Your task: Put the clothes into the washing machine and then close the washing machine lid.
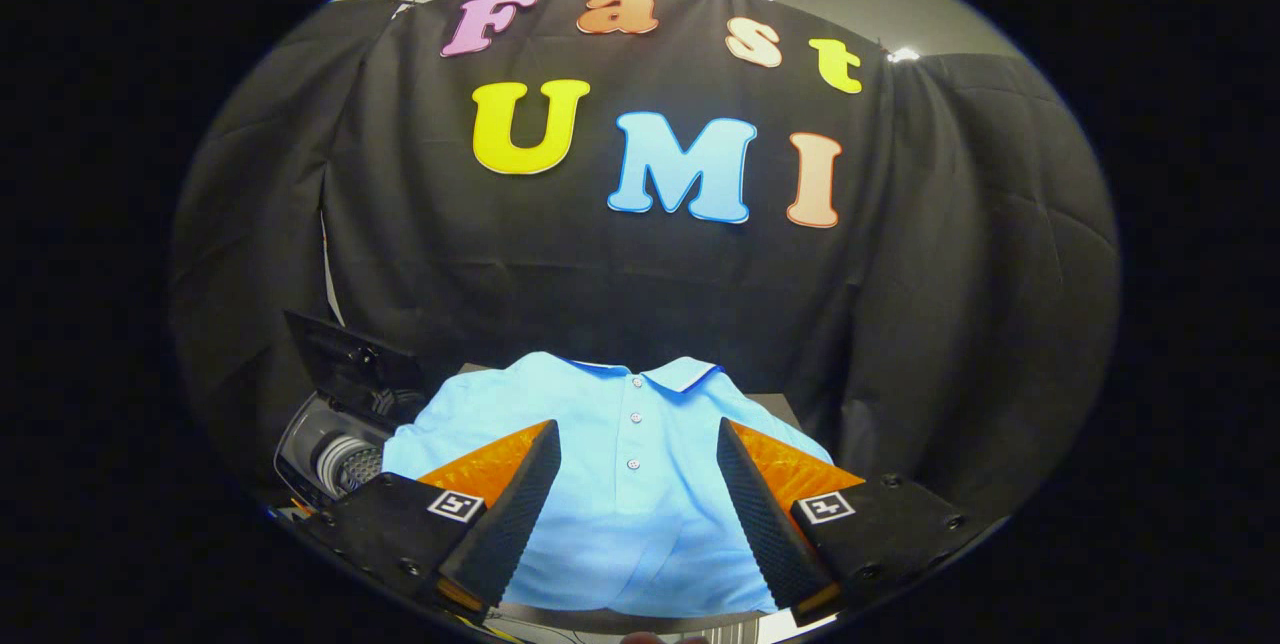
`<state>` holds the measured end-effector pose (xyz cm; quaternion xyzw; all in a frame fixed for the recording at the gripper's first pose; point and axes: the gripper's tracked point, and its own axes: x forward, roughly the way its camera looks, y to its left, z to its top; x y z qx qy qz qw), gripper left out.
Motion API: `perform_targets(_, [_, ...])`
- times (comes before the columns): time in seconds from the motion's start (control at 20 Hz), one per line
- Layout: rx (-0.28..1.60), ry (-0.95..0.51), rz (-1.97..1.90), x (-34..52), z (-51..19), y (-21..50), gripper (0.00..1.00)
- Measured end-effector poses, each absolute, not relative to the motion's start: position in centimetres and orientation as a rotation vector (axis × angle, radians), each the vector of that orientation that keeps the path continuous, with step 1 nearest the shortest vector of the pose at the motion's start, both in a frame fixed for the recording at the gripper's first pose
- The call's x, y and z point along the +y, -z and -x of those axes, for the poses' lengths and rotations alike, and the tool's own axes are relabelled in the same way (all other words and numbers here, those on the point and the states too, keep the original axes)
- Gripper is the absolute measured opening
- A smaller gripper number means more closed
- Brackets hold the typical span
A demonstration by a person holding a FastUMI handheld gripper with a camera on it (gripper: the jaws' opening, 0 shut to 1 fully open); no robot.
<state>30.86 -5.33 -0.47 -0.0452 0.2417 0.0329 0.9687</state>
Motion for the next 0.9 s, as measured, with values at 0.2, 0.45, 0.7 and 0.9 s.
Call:
perform_targets(0.2, [0.533,-0.084,0.055,-4.3,-32.9,3.0,0.98])
perform_targets(0.45, [0.630,-0.107,0.033,-3.4,-33.4,6.5,0.98])
perform_targets(0.7, [0.707,-0.109,0.040,-3.3,-32.9,9.3,0.98])
perform_targets(0.9, [0.724,-0.115,0.028,-3.2,-33.0,9.5,0.98])
